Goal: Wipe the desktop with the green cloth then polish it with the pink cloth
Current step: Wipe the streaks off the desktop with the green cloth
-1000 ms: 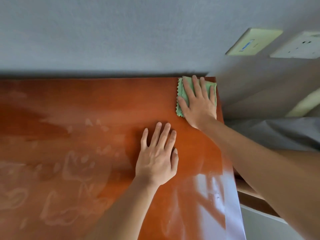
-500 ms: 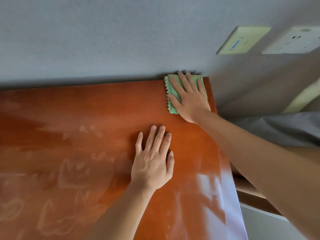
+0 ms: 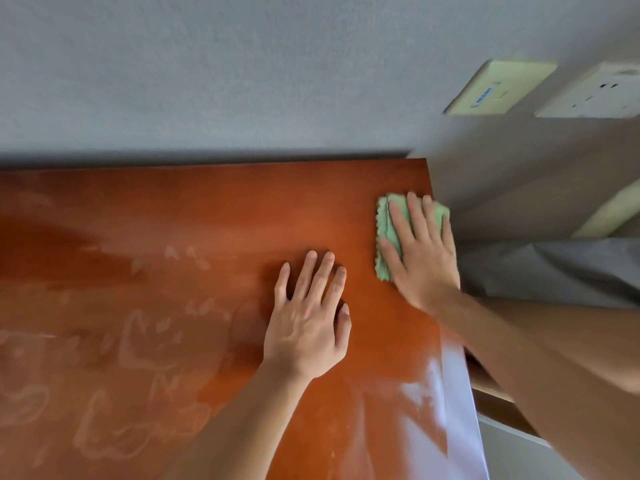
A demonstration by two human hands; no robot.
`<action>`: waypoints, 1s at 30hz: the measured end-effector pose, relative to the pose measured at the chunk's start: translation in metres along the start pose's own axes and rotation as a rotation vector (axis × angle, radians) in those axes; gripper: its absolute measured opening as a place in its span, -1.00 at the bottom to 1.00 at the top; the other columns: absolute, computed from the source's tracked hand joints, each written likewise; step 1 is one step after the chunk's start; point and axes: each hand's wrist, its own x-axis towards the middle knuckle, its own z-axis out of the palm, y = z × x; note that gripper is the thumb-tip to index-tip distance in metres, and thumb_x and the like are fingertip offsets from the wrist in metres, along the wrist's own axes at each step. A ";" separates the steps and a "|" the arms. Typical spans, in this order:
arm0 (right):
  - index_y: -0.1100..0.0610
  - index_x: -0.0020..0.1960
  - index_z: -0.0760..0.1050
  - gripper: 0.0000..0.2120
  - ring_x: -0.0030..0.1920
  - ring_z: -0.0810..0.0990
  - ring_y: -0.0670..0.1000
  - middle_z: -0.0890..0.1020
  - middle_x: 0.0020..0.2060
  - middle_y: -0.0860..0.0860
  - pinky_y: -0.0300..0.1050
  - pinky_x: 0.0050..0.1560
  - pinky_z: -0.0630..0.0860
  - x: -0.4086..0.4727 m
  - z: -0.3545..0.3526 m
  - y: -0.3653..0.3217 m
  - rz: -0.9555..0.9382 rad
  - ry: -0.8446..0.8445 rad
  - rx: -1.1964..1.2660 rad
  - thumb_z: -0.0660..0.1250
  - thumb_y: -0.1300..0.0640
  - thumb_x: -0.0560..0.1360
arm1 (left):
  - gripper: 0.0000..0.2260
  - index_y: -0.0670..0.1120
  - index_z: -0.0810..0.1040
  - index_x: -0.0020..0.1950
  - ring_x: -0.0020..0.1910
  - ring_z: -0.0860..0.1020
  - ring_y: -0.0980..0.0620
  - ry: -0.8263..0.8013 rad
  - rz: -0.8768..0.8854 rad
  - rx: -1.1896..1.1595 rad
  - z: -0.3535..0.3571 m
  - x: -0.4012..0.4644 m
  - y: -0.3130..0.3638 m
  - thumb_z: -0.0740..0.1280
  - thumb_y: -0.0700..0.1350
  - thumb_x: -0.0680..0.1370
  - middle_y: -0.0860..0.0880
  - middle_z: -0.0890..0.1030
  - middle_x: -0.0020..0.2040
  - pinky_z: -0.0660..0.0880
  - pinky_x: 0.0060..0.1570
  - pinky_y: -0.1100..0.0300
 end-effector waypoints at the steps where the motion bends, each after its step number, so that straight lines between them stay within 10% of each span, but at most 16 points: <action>1: -0.06 0.63 -0.15 -0.40 0.60 -0.20 0.06 -0.06 0.63 0.01 0.22 0.57 -0.07 -0.020 0.004 -0.002 0.001 -0.003 -0.021 -0.17 -0.24 0.66 | -0.50 -0.05 0.39 0.55 0.61 0.18 -0.13 0.004 0.001 0.000 0.000 0.000 0.000 0.11 0.10 0.64 -0.09 0.29 0.60 0.10 0.54 -0.26; 20: -0.11 0.62 -0.19 -0.39 0.59 -0.26 0.04 -0.13 0.62 -0.01 0.09 0.56 -0.20 0.060 -0.006 0.013 0.025 -0.038 0.061 -0.19 -0.27 0.63 | -0.50 -0.05 0.39 0.53 0.61 0.19 -0.14 0.026 0.007 0.015 0.002 0.001 0.000 0.08 0.11 0.64 -0.10 0.31 0.59 0.09 0.54 -0.26; 30: -0.03 0.64 -0.08 -0.39 0.61 -0.16 0.11 -0.05 0.63 0.05 0.28 0.54 -0.01 -0.135 0.021 -0.004 -0.005 -0.054 0.007 -0.11 -0.23 0.66 | -0.49 -0.08 0.39 0.54 0.60 0.19 -0.14 0.040 0.009 0.070 0.002 0.000 0.000 0.06 0.11 0.66 -0.11 0.31 0.59 0.07 0.55 -0.24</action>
